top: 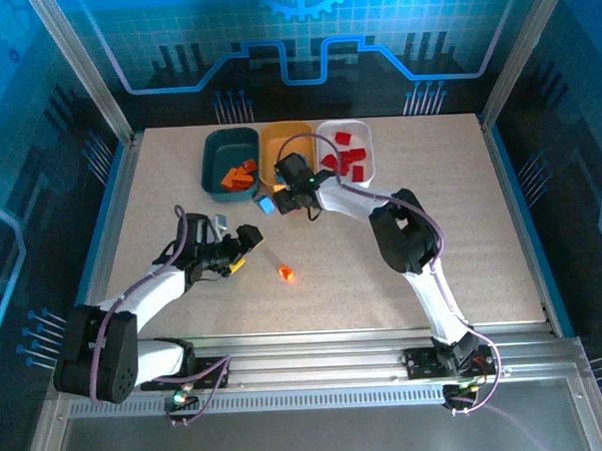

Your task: Sort the legos into containers by color

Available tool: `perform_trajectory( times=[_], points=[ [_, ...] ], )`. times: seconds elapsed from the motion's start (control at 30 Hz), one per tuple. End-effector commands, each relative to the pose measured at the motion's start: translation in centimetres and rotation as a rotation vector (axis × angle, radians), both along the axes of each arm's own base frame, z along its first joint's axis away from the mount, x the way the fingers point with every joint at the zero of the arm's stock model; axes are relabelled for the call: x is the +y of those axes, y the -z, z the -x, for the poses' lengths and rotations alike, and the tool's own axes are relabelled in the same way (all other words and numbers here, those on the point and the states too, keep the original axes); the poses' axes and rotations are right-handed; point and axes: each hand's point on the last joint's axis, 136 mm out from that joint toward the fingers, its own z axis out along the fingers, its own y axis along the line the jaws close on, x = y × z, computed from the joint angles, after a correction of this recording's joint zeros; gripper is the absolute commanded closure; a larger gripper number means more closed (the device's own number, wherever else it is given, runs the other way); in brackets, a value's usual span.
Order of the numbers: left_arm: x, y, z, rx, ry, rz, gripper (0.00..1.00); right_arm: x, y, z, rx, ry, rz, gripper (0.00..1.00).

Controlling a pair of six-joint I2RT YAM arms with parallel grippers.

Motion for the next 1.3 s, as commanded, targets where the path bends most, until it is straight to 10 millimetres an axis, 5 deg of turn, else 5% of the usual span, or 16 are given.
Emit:
perform_trajectory(
  times=[0.0, 0.37, 0.57, 0.83, 1.0, 1.27],
  points=[
    [0.2, 0.1, 0.1, 0.003, 0.003, -0.003, 0.01, 0.3, 0.3, -0.4, 0.029, -0.005, -0.038, 0.29],
    [0.2, 0.4, 0.2, 0.011, 0.004, -0.002, 0.01, 0.3, 3.1, 0.2, 0.132, -0.001, -0.045, 0.36],
    [0.3, 0.5, 0.3, 0.016, 0.001, -0.005, 0.01, -0.5, 2.7, 0.4, 0.115, 0.024, -0.014, 0.55],
    [0.5, 0.4, 0.0, 0.013, -0.014, -0.012, 0.01, -1.1, -0.9, 3.2, 0.06, 0.009, -0.06, 0.61],
    [-0.1, -1.4, -2.3, -0.013, -0.027, -0.065, 0.01, -2.3, -3.3, 4.1, 0.03, 0.043, -0.114, 0.62],
    [-1.5, -3.0, -5.6, -0.043, -0.017, -0.145, 0.01, -9.5, -7.2, 0.4, -0.038, 0.187, -0.101, 0.61]
  ],
)
